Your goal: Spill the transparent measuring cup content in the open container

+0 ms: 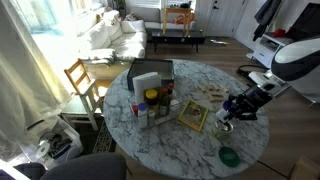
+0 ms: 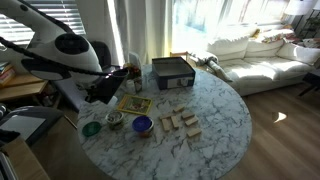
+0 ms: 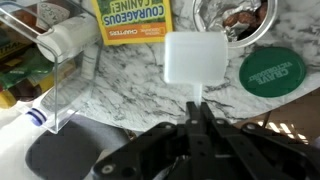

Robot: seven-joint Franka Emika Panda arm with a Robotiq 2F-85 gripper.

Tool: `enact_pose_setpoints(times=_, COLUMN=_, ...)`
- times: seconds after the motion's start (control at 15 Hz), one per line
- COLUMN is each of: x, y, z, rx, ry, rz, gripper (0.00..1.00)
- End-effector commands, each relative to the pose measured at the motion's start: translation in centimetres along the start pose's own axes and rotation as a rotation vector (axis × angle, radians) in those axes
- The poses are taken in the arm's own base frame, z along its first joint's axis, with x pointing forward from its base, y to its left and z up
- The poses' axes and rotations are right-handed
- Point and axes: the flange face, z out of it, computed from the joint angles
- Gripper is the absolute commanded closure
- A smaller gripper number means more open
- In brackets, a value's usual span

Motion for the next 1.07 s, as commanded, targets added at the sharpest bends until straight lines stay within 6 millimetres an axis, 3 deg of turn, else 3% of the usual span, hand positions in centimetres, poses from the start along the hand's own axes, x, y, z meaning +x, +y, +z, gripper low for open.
enact_pose_setpoints(times=0.0, x=-0.8, y=1.4, z=2.8, rx=0.138, ry=-0.035, rz=-0.011, gripper=0.99)
enact_pose_setpoints(times=0.4, x=0.3, y=7.3, z=5.3, rx=0.407, ry=-0.175, rz=-0.126, gripper=0.99)
enact_pose_setpoints(times=0.73, x=0.3, y=12.8, z=4.0, rx=0.616, ry=-0.294, rz=-0.208, gripper=0.99)
enact_pose_setpoints(times=0.8, x=0.9, y=10.8, z=3.7, rx=0.552, ry=-0.245, rz=-0.197, gripper=0.95)
enact_pose_setpoints(times=1.0, x=0.6, y=12.8, z=3.4, rx=0.581, ry=-0.279, rz=-0.207, gripper=0.95)
